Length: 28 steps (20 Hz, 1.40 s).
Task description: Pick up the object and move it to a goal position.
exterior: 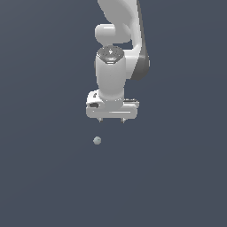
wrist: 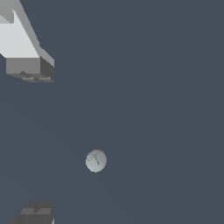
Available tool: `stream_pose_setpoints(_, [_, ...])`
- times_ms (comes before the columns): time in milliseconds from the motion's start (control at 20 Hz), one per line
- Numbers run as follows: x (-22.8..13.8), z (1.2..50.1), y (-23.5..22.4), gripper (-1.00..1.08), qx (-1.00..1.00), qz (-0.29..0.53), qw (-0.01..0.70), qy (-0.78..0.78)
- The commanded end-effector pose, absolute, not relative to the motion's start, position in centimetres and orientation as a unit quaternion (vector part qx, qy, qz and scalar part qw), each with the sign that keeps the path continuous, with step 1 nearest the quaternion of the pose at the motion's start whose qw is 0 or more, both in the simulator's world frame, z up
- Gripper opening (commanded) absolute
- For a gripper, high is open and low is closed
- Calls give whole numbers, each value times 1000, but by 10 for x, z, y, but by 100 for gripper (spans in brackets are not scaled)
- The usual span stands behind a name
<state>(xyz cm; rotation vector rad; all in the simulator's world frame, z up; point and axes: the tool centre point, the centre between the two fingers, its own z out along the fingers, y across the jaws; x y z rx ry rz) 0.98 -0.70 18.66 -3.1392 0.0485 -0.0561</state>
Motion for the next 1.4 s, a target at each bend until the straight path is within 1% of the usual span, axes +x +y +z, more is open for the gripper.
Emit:
stream_pose_setpoints(0, [10, 187, -7, 100, -1000, -18, 1, 15])
stream_pose_setpoints(400, [10, 197, -22, 100, -1000, -27, -5, 14])
stream_pose_setpoints(700, [10, 196, -23, 100, -999, -28, -5, 17])
stream_pose_setpoints(1050, [13, 184, -29, 100, -998, -25, -2, 56])
stream_pose_setpoints(1350, [18, 164, -39, 100, -992, -20, 2, 121])
